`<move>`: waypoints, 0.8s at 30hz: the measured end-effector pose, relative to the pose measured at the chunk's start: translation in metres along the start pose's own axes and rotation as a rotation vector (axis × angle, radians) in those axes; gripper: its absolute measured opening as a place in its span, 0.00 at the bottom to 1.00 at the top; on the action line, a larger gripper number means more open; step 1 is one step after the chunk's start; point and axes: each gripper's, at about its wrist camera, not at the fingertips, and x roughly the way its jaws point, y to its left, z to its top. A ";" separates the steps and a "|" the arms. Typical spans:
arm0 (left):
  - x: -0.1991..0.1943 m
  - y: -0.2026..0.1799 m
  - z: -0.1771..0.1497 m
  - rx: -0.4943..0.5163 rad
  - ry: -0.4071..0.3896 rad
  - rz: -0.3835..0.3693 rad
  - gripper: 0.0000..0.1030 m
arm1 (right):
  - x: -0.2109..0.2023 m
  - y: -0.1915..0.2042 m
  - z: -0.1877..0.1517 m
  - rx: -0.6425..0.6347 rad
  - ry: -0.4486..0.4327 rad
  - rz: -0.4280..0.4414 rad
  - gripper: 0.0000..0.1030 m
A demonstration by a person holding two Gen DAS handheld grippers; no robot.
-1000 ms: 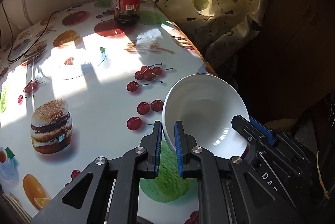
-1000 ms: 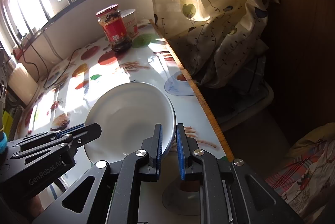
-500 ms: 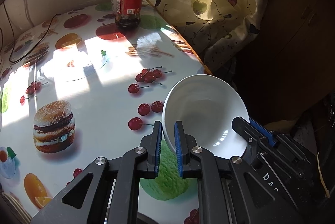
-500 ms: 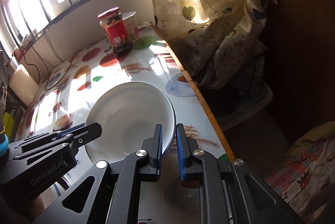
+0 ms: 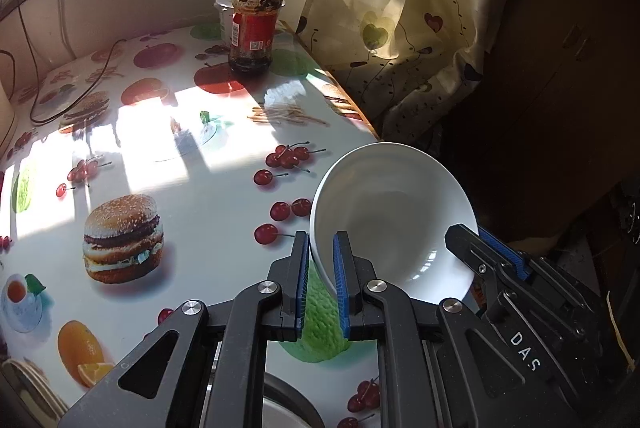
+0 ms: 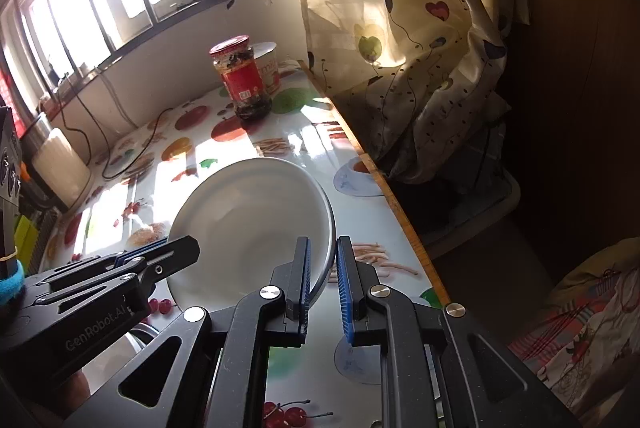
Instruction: Organize plates and bowls
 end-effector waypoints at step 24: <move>-0.071 0.024 -0.029 -0.016 -0.084 0.000 0.12 | -0.062 0.047 -0.021 -0.036 -0.068 0.045 0.13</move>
